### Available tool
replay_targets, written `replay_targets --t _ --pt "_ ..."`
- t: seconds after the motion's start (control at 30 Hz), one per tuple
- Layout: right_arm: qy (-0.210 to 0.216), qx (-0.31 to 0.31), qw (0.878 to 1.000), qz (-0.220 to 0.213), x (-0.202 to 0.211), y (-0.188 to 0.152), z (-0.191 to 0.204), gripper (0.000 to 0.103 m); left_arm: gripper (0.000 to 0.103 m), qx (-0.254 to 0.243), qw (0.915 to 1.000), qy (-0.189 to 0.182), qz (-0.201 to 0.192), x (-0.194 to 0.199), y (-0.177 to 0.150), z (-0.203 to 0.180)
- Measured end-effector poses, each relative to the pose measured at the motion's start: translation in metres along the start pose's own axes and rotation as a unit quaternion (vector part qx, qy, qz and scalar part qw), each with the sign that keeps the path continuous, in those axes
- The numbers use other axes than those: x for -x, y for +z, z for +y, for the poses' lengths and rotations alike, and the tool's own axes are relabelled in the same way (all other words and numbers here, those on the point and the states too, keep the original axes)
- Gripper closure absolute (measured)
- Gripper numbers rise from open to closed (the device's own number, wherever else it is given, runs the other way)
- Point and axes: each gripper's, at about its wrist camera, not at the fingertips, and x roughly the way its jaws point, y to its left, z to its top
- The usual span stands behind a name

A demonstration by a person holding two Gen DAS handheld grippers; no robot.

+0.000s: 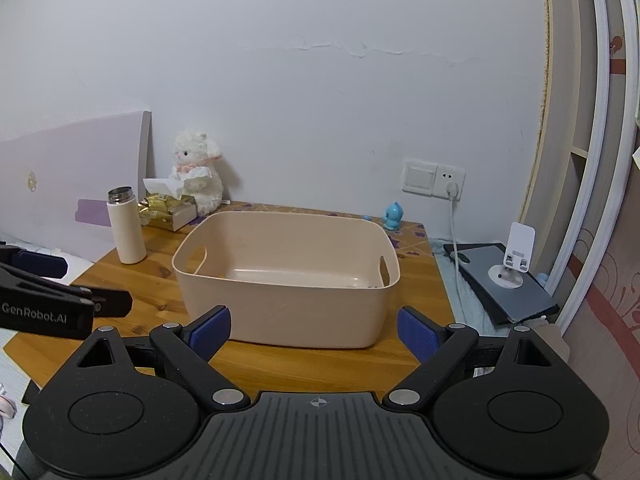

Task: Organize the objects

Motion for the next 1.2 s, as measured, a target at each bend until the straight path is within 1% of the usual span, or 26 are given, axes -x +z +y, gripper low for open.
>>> replay_targets --t 0.17,0.3,0.63,0.97,1.2 --pt "0.003 0.001 1.000 -0.002 0.009 -0.002 0.004 0.012 0.015 -0.001 1.0000 -0.007 -0.001 0.011 -0.008 -0.004" --pt "0.004 -0.001 1.000 -0.002 0.015 -0.004 0.005 0.012 0.015 0.002 0.9997 -0.022 0.001 0.020 -0.013 -0.005" --pt "-0.001 -0.007 1.000 -0.001 0.024 -0.008 0.004 0.012 0.014 0.002 0.9999 -0.006 -0.010 0.037 -0.020 -0.004" --pt "-0.007 -0.015 1.000 -0.006 0.034 -0.011 0.000 0.011 0.013 -0.010 0.9998 -0.004 -0.016 0.046 -0.024 -0.008" --pt "-0.009 -0.020 1.000 -0.004 0.036 -0.012 -0.001 0.011 0.013 -0.011 0.9999 -0.002 -0.010 0.047 -0.027 -0.007"
